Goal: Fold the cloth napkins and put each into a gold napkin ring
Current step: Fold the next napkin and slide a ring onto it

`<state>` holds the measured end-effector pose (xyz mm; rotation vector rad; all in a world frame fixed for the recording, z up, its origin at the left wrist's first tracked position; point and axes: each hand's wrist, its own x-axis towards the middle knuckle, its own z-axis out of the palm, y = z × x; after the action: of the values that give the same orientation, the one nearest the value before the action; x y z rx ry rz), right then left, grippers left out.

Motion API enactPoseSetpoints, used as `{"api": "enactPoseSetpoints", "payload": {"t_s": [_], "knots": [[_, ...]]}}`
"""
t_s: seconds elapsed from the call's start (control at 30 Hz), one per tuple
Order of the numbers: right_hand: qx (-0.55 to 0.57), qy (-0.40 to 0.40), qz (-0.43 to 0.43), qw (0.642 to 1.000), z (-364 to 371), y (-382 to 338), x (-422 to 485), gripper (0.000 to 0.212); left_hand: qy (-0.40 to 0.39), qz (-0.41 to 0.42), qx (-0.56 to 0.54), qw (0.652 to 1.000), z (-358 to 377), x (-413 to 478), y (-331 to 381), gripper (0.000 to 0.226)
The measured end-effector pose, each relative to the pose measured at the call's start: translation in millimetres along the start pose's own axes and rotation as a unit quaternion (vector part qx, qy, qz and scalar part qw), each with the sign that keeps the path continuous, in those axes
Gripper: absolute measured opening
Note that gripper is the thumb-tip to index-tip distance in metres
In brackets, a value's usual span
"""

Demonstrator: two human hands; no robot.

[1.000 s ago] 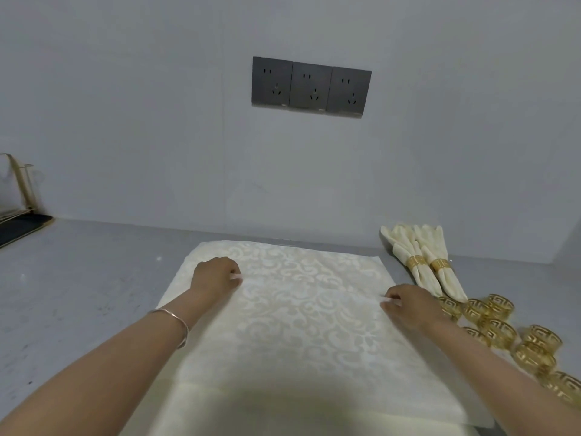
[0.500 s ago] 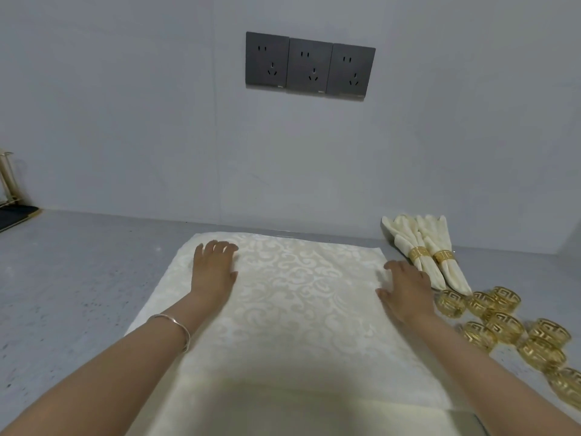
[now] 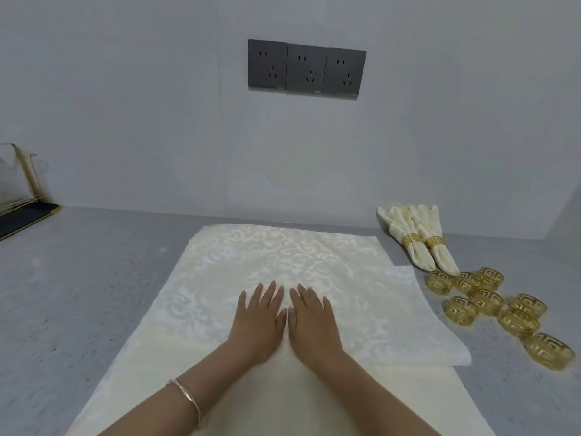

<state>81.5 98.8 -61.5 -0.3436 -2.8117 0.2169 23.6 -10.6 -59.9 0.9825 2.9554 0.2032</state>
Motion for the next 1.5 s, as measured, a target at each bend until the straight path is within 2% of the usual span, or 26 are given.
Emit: {"api": "enactPoseSetpoints", "payload": {"t_s": [0.03,0.07,0.13,0.17,0.2,0.27,0.43,0.6,0.8,0.9,0.97,1.0,1.07,1.17,1.33,1.5], "knots": [[0.002,-0.014,0.003,1.0,1.2,3.8,-1.5,0.107,0.002,0.002,-0.004,1.0,1.7,0.2,-2.5,0.071],[0.007,-0.045,0.012,0.999,1.5,9.2,-3.6,0.112,0.001,0.006,-0.004,1.0,2.0,0.3,-5.3,0.085],[0.018,-0.092,0.031,0.995,-3.4,21.9,-11.5,0.099,-0.001,-0.007,-0.006,1.0,1.3,-3.7,-12.6,0.102],[0.013,-0.097,0.042,0.994,-8.4,30.0,-14.3,0.082,0.001,-0.022,-0.009,1.0,1.1,-5.7,-18.1,0.1],[0.002,-0.106,0.056,0.993,-11.7,38.8,-17.0,0.066,-0.001,-0.039,-0.007,0.999,0.3,-7.5,-25.1,0.088],[-0.008,-0.124,0.077,0.989,-20.8,58.1,-24.1,0.055,-0.005,-0.07,-0.004,0.998,-4.9,-13.1,-40.8,0.066],[-0.018,-0.128,0.111,0.985,-40.2,105.3,-42.3,0.057,-0.008,-0.115,-0.008,0.993,-12.0,-23.0,-79.1,0.065],[-0.015,-0.136,0.14,0.981,-55.5,146.6,-63.2,0.063,0.007,-0.13,-0.021,0.991,-15.3,-31.2,-104.9,0.066],[-0.013,-0.136,0.179,0.974,-66.7,168.2,-74.3,0.069,-0.009,-0.134,-0.01,0.991,-26.3,-44.2,-114.2,0.067],[0.003,-0.126,0.142,0.982,-75.8,160.2,-76.8,0.072,-0.012,-0.076,-0.037,0.996,-33.6,-50.7,-104.4,0.095],[0.047,-0.128,0.063,0.989,-85.7,147.1,-81.6,0.081,-0.03,0.009,-0.041,0.999,-36.7,-57.4,-93.1,0.114],[0.057,-0.14,0.023,0.988,-89.7,138.7,-84.5,0.088,-0.042,0.049,-0.027,0.998,-38.3,-60.9,-86.7,0.114],[0.028,-0.168,-0.044,0.984,-92.1,123.0,-88.3,0.081,-0.057,0.115,0.01,0.992,-40.6,-67.4,-76.3,0.096],[-0.014,-0.157,-0.095,0.983,-90.6,109.0,-87.0,0.062,-0.052,0.151,0.009,0.987,-42.3,-73.3,-65.1,0.067],[-0.02,-0.116,-0.119,0.986,-82.5,100.3,-84.4,0.047,-0.024,0.151,-0.007,0.988,-44.5,-73.1,-63.6,0.051],[-0.018,-0.107,-0.124,0.986,-85.9,100.1,-93.7,0.044,-0.015,0.154,-0.013,0.988,-48.0,-89.3,-61.7,0.049]]}}
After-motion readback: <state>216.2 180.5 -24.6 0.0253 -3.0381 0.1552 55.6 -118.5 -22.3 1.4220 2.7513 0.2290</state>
